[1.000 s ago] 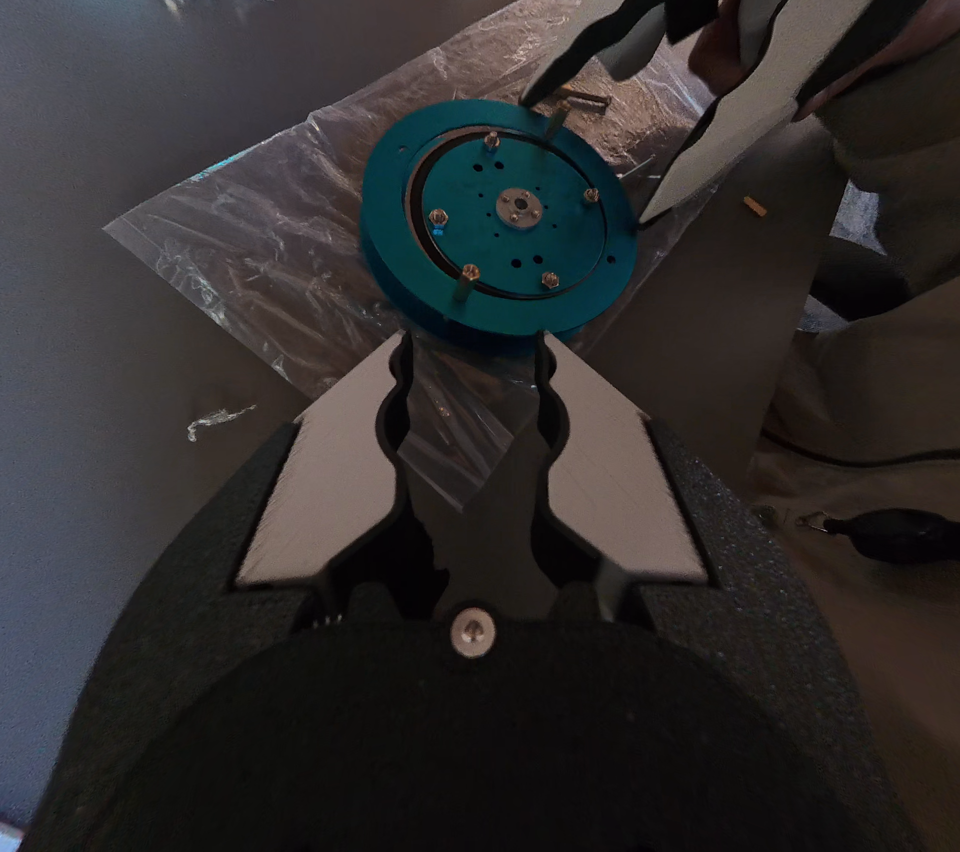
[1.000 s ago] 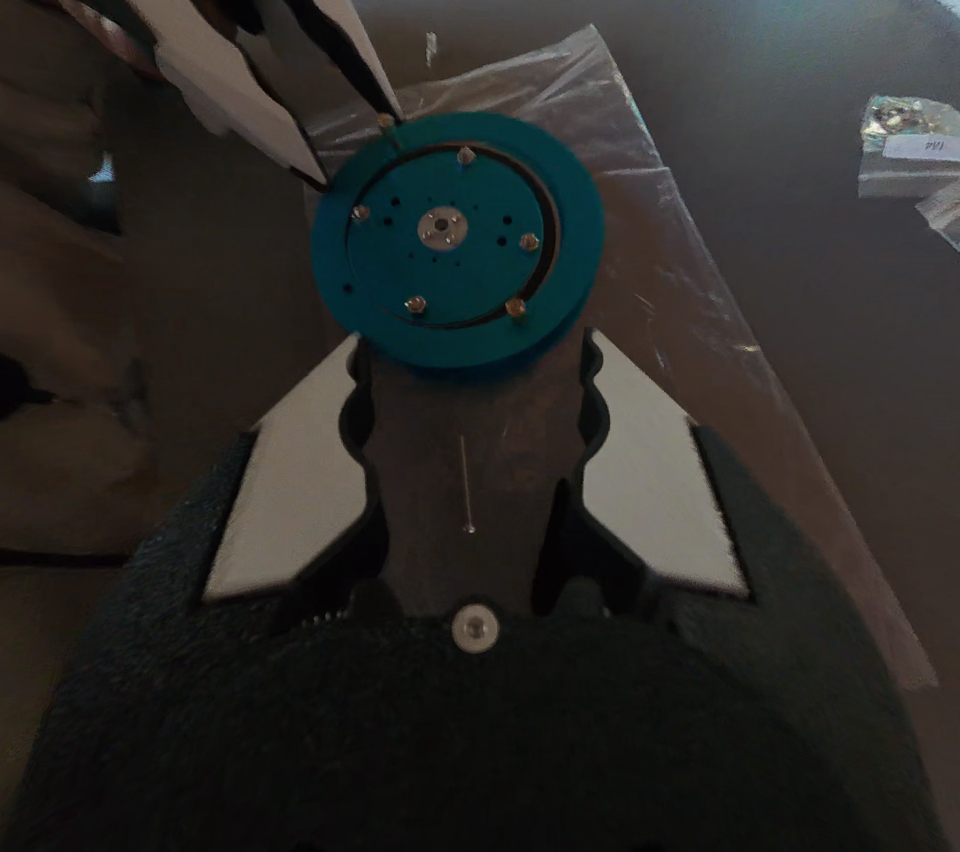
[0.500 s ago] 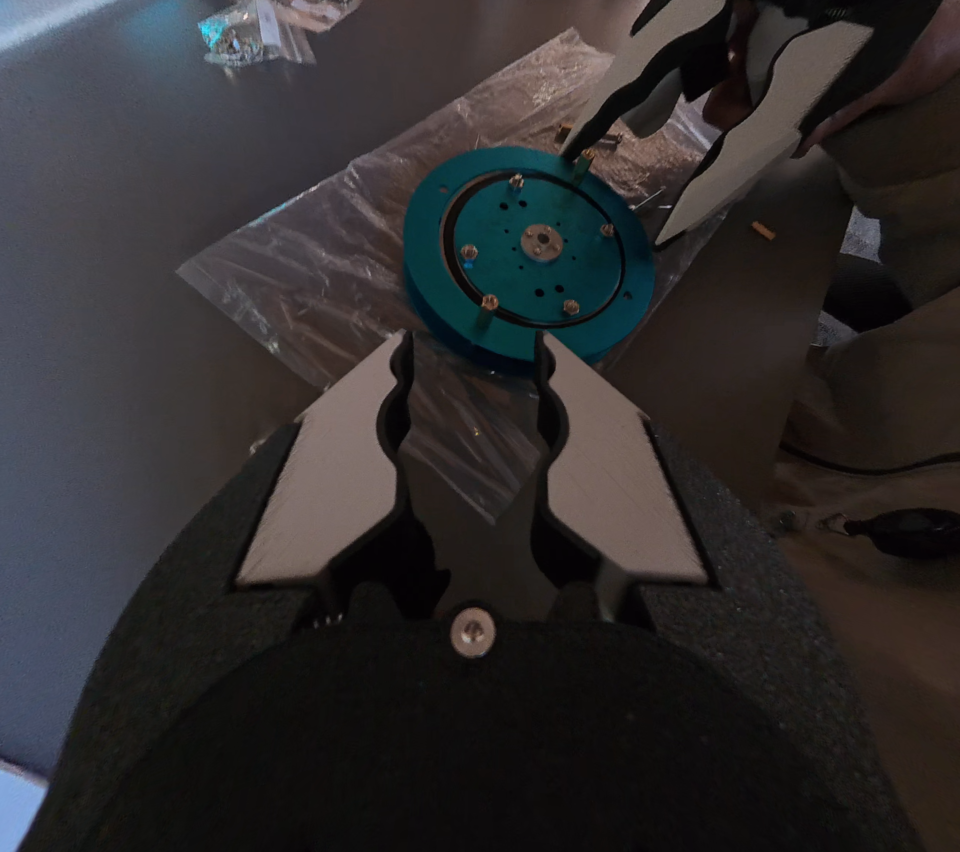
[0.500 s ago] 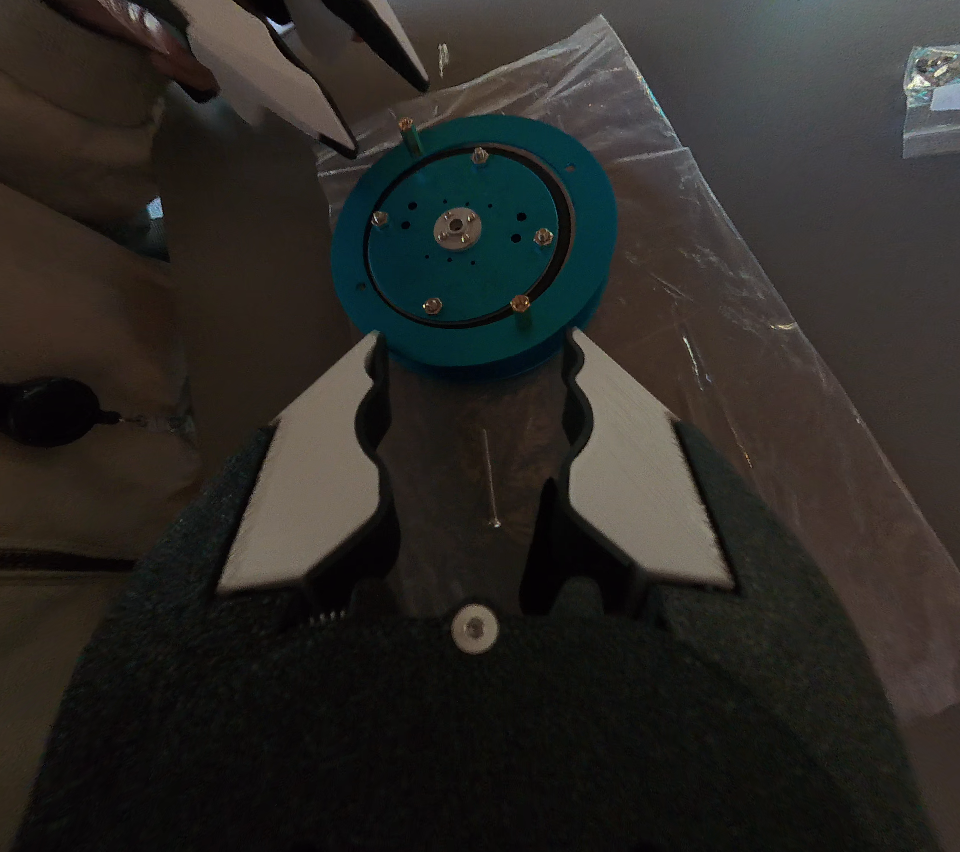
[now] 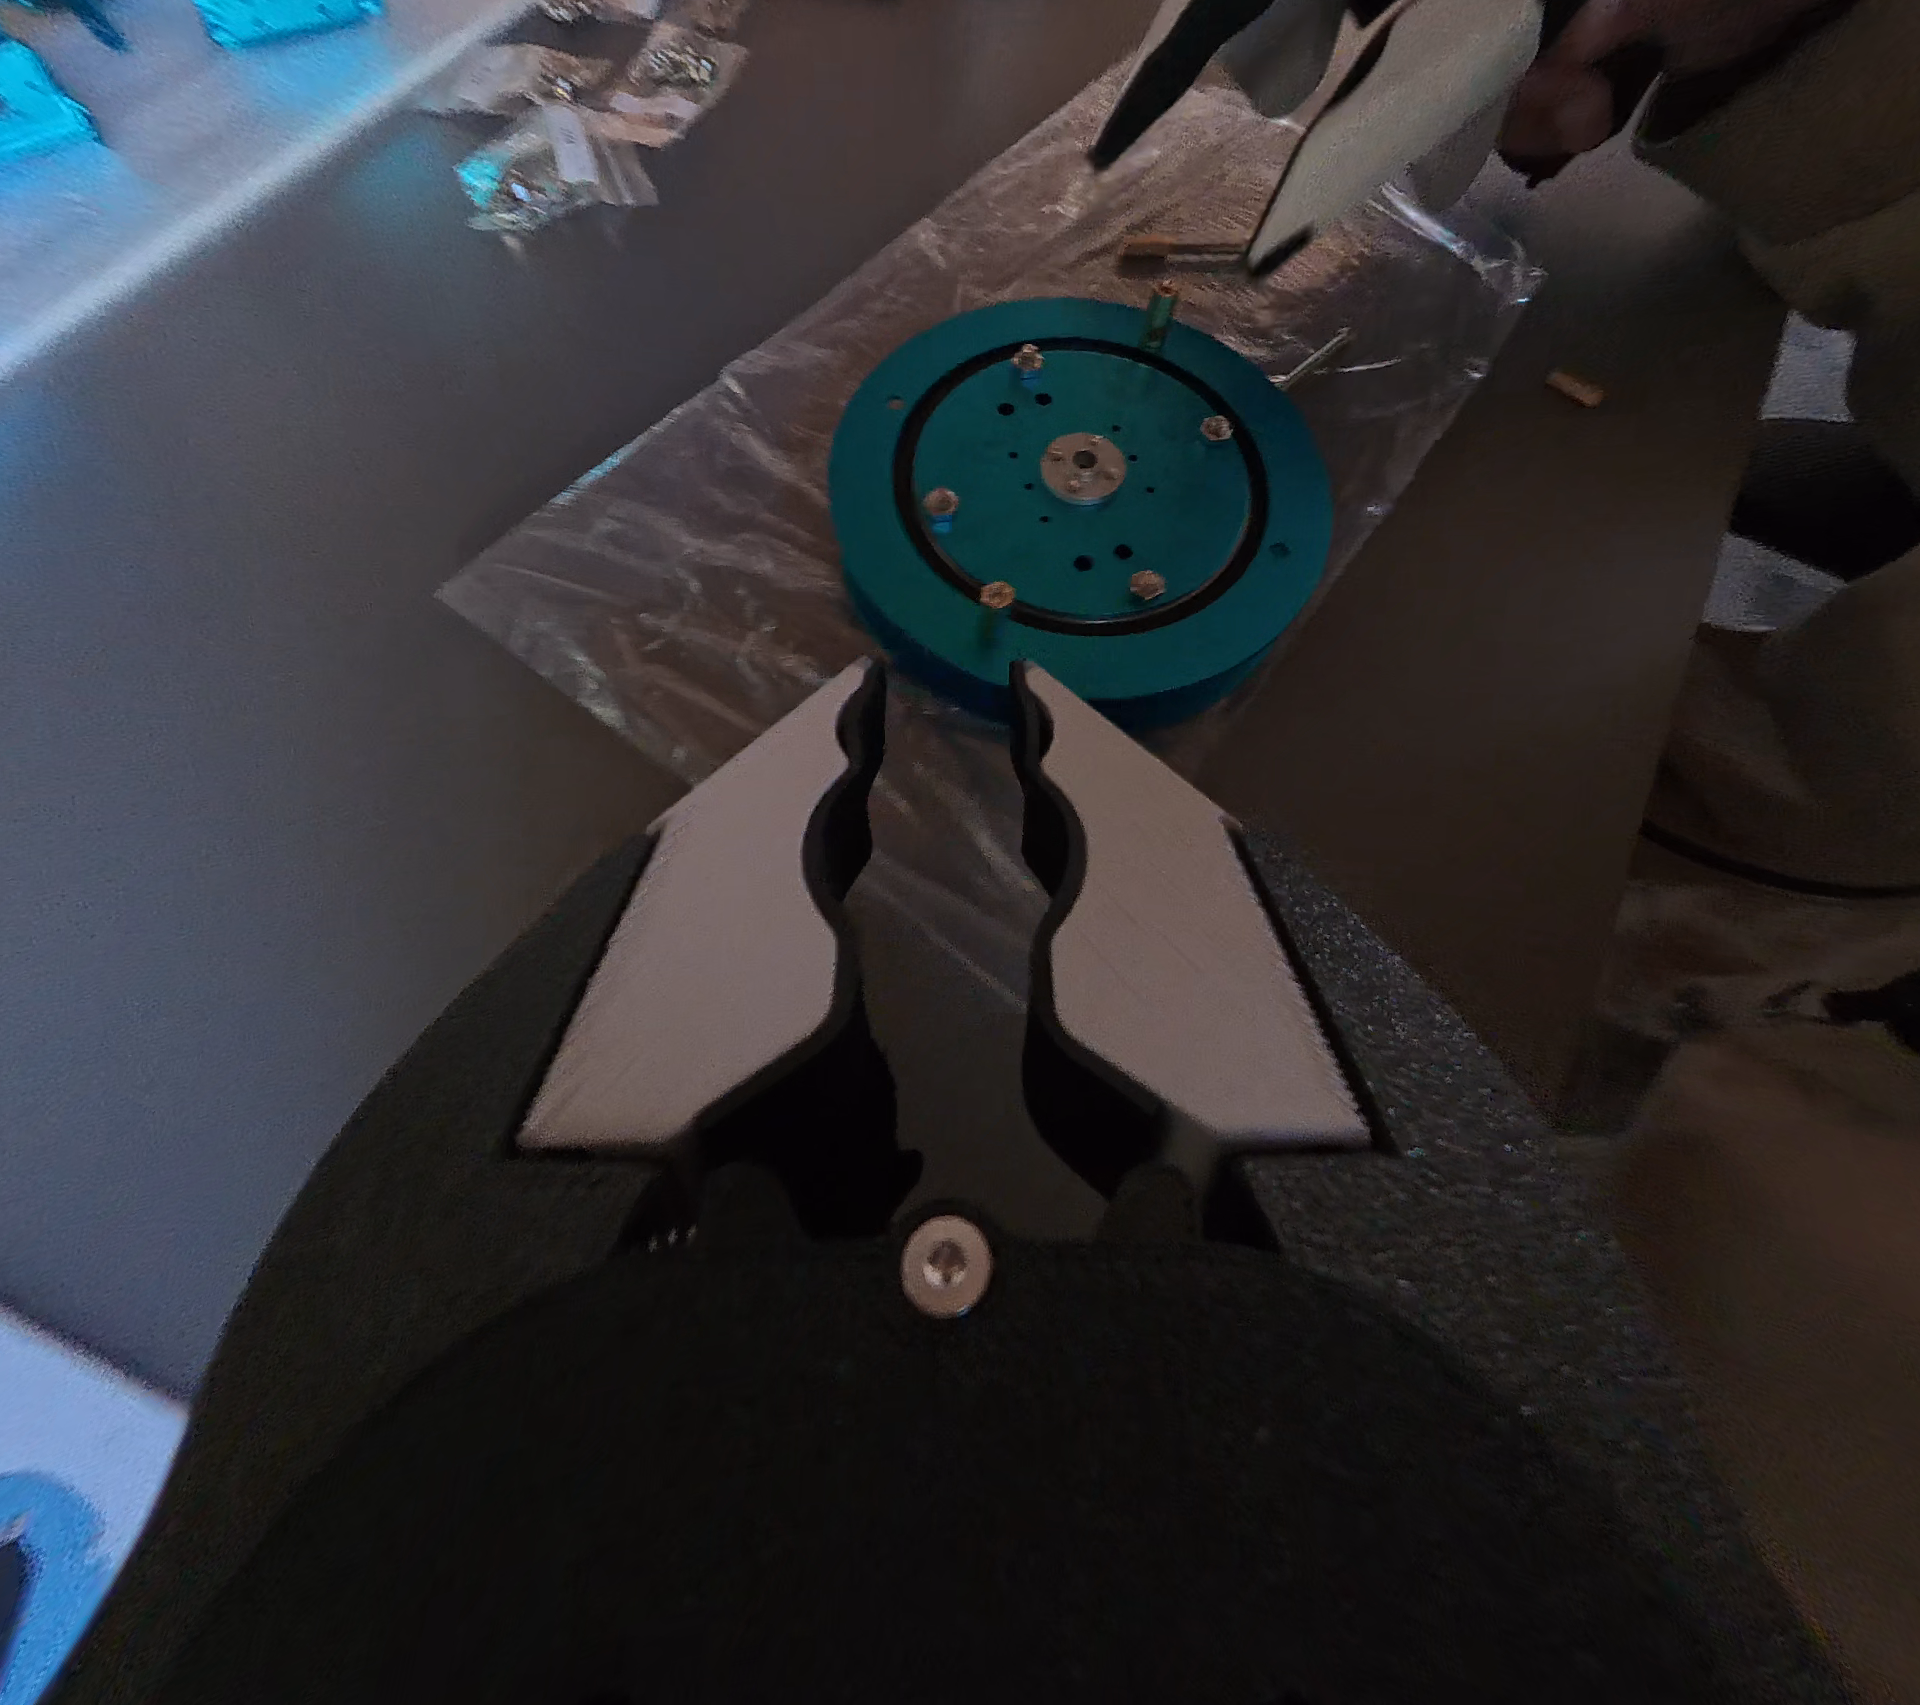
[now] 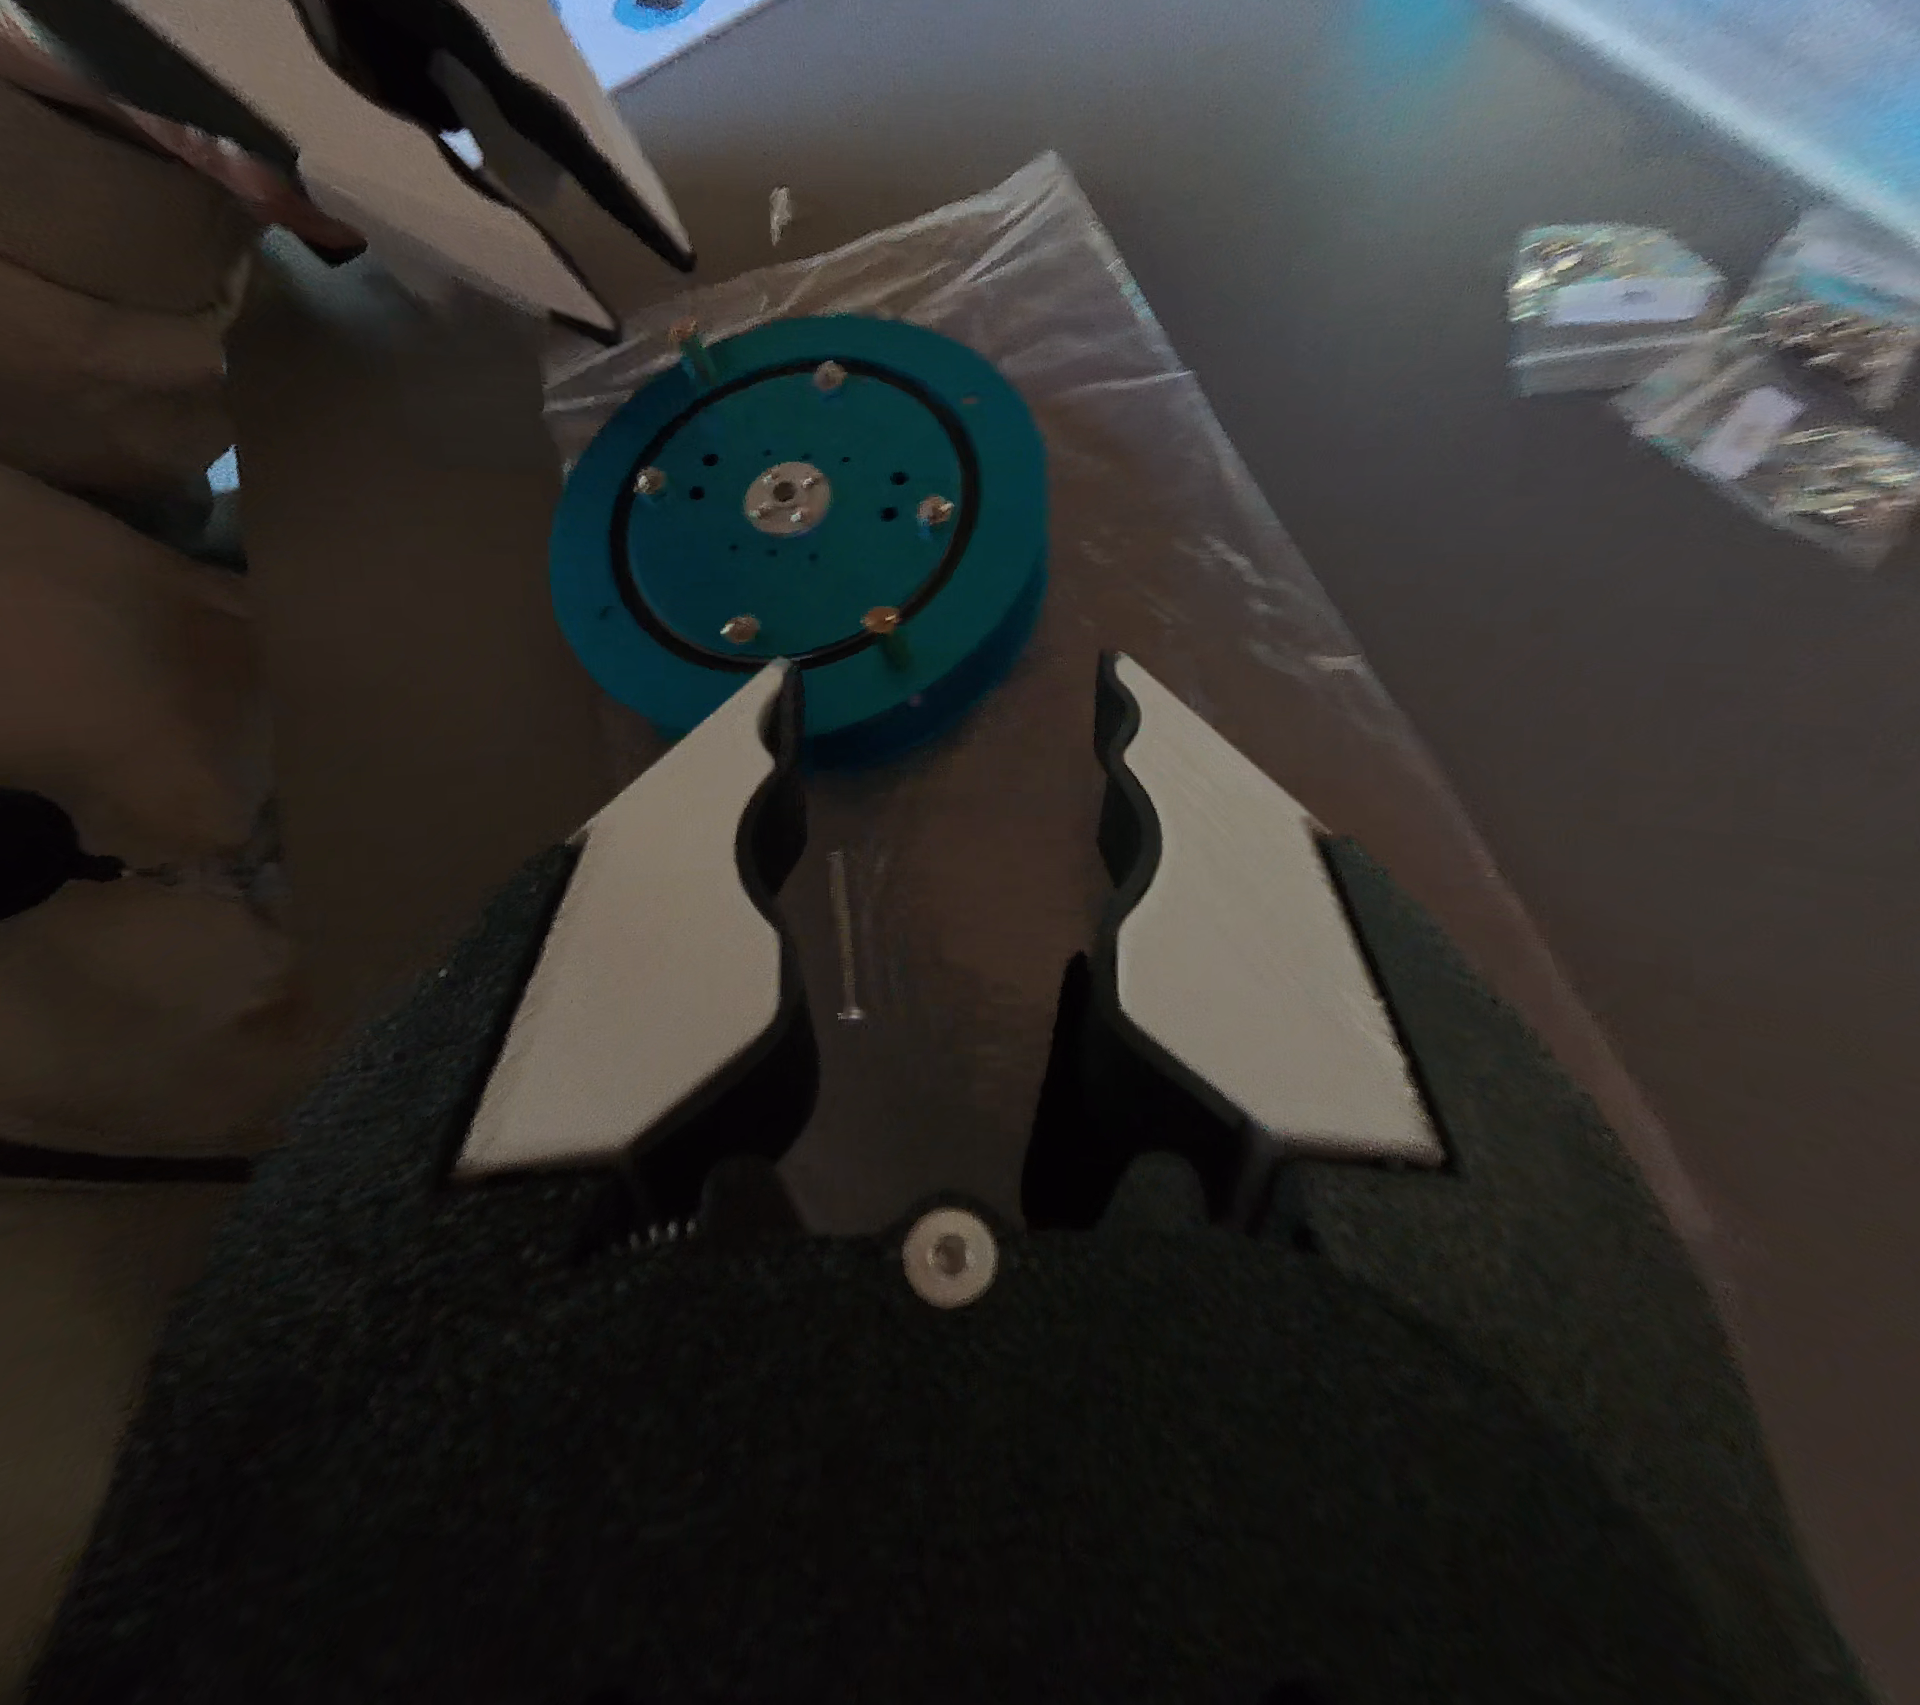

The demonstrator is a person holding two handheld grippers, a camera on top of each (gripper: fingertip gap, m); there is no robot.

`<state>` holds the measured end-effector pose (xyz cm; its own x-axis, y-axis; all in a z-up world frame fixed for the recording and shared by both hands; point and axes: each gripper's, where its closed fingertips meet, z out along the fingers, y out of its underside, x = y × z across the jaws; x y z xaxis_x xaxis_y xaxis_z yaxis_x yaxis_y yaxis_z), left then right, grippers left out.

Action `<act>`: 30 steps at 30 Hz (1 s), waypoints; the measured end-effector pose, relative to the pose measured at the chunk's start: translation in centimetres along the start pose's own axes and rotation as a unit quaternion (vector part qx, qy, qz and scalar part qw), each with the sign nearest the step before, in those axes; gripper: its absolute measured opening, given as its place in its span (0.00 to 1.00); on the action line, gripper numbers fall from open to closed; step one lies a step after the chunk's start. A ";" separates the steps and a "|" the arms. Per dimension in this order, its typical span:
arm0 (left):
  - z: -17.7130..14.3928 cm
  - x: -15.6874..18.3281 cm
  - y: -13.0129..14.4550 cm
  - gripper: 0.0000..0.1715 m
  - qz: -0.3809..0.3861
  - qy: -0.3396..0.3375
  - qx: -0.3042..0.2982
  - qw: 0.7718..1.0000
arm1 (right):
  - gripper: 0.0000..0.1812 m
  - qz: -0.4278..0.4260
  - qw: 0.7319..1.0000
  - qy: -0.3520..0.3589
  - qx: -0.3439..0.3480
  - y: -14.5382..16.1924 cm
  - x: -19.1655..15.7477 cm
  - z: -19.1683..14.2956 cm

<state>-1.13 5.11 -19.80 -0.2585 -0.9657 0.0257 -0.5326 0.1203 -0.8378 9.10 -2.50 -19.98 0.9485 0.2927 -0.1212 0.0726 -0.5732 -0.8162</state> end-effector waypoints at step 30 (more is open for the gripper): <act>-11.4 19.6 13.5 0.13 -0.121 -0.106 0.259 0.952 | 0.24 0.035 0.960 0.052 0.274 12.8 -26.3 -9.2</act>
<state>-22.53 -9.56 -24.36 0.0186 -0.9822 0.1867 -0.0728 -0.1876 -0.9795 -12.12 -24.59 -22.06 0.9728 0.1743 -0.1523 -0.1379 -0.0920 -0.9862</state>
